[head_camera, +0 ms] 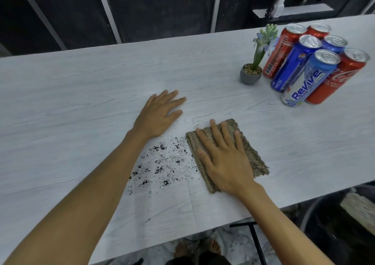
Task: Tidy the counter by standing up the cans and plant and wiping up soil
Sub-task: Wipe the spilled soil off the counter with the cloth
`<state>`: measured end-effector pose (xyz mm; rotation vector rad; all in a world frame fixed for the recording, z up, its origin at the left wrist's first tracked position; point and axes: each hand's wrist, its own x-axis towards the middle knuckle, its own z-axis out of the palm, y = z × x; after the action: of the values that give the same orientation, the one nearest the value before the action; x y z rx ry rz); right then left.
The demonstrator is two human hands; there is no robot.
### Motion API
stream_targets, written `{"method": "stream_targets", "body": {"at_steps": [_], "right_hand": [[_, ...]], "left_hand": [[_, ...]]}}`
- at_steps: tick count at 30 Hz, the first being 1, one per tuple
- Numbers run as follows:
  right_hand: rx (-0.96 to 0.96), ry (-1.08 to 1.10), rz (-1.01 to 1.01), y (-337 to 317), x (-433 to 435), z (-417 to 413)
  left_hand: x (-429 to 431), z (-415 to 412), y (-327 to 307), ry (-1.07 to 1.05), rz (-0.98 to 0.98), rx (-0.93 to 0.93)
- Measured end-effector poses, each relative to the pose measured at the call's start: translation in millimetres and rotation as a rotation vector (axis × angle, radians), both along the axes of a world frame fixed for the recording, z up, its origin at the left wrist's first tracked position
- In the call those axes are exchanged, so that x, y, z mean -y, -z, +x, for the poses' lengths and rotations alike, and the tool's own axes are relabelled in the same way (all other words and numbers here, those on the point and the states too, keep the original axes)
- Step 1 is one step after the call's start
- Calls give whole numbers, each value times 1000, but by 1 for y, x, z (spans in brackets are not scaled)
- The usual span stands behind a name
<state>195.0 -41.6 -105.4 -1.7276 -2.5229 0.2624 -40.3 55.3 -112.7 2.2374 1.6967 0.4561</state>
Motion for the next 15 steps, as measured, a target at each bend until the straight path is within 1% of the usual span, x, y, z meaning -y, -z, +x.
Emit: {"method": "stream_targets", "body": {"at_steps": [2, 6, 7, 9, 12, 13, 15], "right_hand": [[8, -3, -5, 0, -2, 15], [2, 140, -25, -2, -30, 20], [-9, 141, -23, -2, -31, 12], [-20, 75, -15, -3, -22, -5], [-11, -34, -5, -1, -4, 2], [-9, -36, -7, -1, -5, 12], [3, 28, -15, -2, -16, 28]], "left_hand": [[0, 0, 0, 2, 6, -1], [1, 1, 1, -3, 6, -2], [1, 1, 1, -4, 4, 0], [0, 1, 0, -4, 4, 0], [1, -1, 0, 3, 6, -15], [1, -1, 0, 5, 7, -21], [2, 0, 1, 6, 4, -21]]}}
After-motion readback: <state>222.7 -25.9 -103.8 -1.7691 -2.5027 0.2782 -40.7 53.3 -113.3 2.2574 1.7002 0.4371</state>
